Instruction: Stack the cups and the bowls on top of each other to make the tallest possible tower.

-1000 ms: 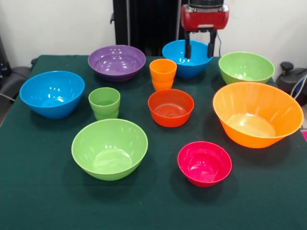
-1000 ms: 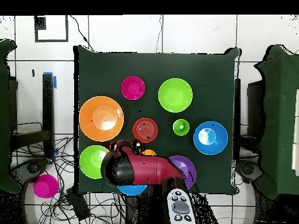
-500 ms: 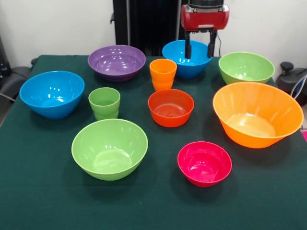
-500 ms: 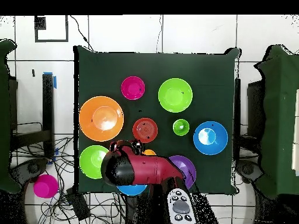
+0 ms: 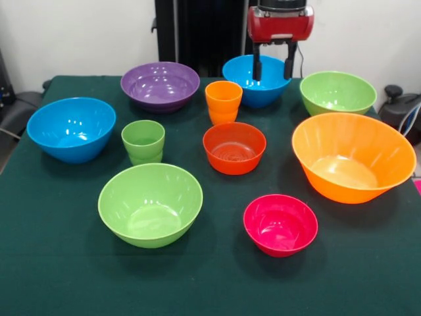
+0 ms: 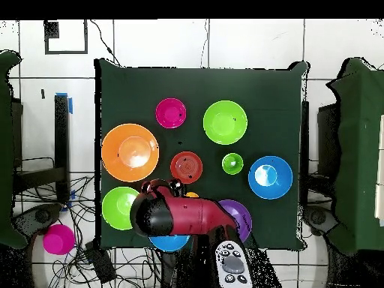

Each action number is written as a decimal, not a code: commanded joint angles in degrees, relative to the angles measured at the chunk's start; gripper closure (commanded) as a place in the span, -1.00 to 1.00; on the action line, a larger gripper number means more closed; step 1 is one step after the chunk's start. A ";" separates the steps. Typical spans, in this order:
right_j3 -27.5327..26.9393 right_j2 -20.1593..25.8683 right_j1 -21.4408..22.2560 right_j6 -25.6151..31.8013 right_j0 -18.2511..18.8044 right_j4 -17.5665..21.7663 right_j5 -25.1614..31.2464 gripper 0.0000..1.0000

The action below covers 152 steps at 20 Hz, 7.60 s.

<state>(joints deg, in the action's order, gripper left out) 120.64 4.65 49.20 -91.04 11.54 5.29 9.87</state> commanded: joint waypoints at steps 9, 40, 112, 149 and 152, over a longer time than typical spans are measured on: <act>-10.66 5.62 -1.47 2.87 1.47 5.20 15.21 -1.00; -19.54 7.57 1.47 3.67 2.01 4.56 22.35 -1.00; -27.82 10.35 -8.50 2.43 4.18 9.58 21.73 -1.00; -28.63 13.15 -11.67 2.89 6.24 8.50 18.83 -1.00; -30.88 11.94 -10.83 1.69 5.37 7.59 21.81 -1.00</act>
<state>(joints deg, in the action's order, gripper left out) 95.06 12.32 39.77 -91.04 17.15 10.40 27.76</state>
